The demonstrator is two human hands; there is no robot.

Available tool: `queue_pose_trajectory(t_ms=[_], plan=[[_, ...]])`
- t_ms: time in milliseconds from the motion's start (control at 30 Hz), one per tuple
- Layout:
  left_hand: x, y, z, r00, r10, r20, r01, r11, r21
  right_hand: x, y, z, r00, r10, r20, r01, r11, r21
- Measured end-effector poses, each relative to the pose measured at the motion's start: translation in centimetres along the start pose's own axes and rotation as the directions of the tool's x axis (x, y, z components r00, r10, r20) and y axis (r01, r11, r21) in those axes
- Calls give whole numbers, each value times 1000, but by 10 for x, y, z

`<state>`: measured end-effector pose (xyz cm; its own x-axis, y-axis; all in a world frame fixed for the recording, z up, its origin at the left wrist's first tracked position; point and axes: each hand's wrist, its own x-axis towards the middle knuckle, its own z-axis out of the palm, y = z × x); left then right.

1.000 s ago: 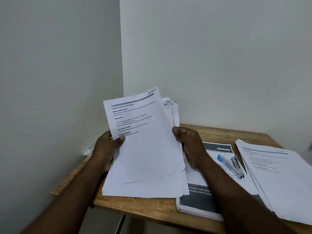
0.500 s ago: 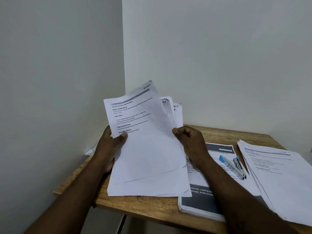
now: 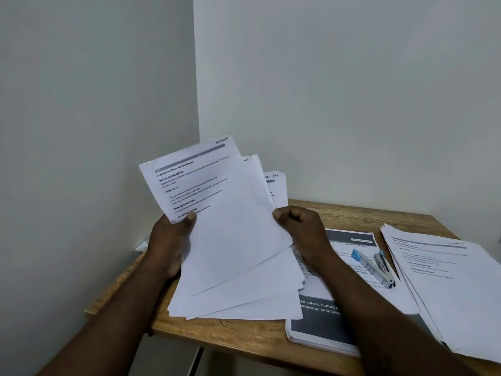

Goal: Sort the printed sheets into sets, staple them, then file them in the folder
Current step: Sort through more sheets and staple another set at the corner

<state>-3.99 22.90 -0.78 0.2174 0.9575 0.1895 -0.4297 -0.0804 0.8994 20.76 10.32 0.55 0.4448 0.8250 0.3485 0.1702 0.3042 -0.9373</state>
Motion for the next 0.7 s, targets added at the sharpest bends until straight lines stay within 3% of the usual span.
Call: queue_pose_trajectory(t_ms=[200,367,467,700], plan=[[3,-1,-1,996,16,-88,-16,1000,0,3,11,2,998,48,30,-45,996,-82],[-10,6,6,996,15,83,-6,994,-107,1,4,-2,998,34,-45,-40,991,-129],[-13,7,8,988,16,155,3,993,-121,-1,0,-1,998,62,-17,-62,997,-56],[-7,5,2,989,-75,128,84,994,-63,-6,-6,0,986,108,125,-124,985,124]])
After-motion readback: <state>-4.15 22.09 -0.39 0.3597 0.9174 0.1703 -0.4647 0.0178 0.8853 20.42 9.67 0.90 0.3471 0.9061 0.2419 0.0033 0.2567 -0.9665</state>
